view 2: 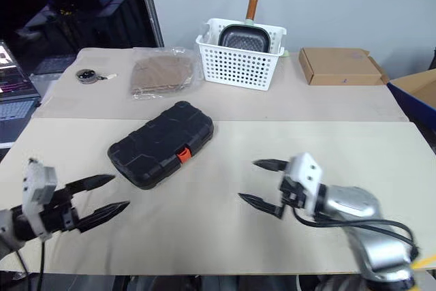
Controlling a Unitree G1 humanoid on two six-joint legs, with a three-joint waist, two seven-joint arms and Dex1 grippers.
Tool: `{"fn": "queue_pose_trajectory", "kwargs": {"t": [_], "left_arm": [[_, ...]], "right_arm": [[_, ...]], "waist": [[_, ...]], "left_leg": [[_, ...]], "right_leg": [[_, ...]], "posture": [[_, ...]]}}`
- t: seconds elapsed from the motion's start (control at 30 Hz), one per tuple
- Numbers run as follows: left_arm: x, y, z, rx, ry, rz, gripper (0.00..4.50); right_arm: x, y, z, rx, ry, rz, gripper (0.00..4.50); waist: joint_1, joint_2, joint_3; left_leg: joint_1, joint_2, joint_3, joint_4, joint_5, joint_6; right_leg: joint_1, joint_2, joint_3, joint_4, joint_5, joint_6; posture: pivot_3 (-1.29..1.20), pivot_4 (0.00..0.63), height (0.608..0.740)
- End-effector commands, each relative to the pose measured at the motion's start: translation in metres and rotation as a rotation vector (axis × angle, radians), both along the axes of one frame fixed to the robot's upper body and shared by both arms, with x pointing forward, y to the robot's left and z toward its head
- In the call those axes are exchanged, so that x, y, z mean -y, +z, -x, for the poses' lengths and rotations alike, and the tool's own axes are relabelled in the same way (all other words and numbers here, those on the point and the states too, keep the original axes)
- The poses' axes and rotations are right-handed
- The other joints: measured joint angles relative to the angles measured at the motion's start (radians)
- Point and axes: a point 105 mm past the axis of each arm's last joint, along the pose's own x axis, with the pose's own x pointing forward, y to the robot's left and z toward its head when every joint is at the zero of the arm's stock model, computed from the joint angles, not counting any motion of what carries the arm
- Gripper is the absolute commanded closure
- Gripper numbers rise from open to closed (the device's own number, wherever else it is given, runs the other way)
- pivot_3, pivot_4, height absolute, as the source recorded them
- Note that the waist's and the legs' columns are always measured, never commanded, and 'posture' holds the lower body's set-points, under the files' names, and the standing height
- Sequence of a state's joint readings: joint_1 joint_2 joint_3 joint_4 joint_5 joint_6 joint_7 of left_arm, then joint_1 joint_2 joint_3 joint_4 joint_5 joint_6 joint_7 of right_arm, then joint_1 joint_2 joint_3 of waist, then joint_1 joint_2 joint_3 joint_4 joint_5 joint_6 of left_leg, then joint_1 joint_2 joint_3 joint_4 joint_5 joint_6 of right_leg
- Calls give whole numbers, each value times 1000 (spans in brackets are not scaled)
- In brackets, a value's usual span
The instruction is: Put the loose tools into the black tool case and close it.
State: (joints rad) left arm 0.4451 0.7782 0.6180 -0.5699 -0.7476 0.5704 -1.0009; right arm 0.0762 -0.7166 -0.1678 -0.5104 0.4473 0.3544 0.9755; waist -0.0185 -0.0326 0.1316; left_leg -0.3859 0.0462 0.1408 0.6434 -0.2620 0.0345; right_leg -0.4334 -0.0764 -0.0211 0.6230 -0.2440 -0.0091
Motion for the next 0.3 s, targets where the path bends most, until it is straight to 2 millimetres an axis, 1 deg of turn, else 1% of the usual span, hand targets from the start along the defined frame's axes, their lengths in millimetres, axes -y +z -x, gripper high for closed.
{"fn": "queue_pose_trajectory", "kwargs": {"t": [0.03,0.1,0.13,0.2,0.3], "left_arm": [[-7,6,11,29,14,-32,0],[-13,4,16,23,42,-44,0],[-16,3,18,19,50,-46,0],[-18,0,21,10,53,-44,0],[-18,-2,21,-2,48,-29,0]], "right_arm": [[13,16,11,55,6,14,79],[22,15,14,64,-20,44,79],[25,16,15,67,-32,50,79],[29,15,15,70,-46,54,79],[31,14,12,72,-56,49,79]], "waist": [[6,0,1],[11,1,2],[14,1,3],[18,2,4],[20,2,4]], "left_leg": [[0,0,0,0,0,0],[2,1,-1,1,1,-1],[3,1,-1,2,1,-2],[6,1,-1,2,2,-2],[9,1,-1,2,2,-2]], "right_leg": [[0,0,0,0,0,0],[2,0,-1,0,-1,1],[3,0,-1,0,-3,4],[6,0,-1,0,-6,-1],[9,0,0,0,-5,-2]], "posture": [[0,150,740],[0,150,740],[0,150,740],[0,150,740],[0,150,740]]}}
